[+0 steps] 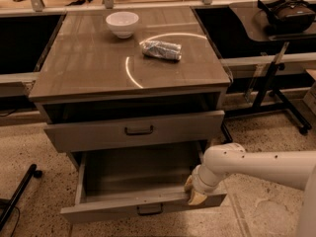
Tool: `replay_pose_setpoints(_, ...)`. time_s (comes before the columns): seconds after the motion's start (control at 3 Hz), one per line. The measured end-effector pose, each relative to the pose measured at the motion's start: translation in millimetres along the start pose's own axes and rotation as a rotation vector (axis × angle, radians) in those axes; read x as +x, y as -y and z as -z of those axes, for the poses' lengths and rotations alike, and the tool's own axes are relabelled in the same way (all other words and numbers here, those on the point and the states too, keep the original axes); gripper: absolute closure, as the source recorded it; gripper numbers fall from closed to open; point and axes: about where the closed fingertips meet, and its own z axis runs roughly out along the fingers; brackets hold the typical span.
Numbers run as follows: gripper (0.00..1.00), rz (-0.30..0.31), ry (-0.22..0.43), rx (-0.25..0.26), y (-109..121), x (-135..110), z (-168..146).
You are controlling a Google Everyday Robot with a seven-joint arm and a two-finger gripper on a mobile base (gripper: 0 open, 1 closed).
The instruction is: Open middle drawer
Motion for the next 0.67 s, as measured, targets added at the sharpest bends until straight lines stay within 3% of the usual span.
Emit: replay_pose_setpoints(0.67,0.59,0.000,0.000,0.000,0.0,0.0,0.0)
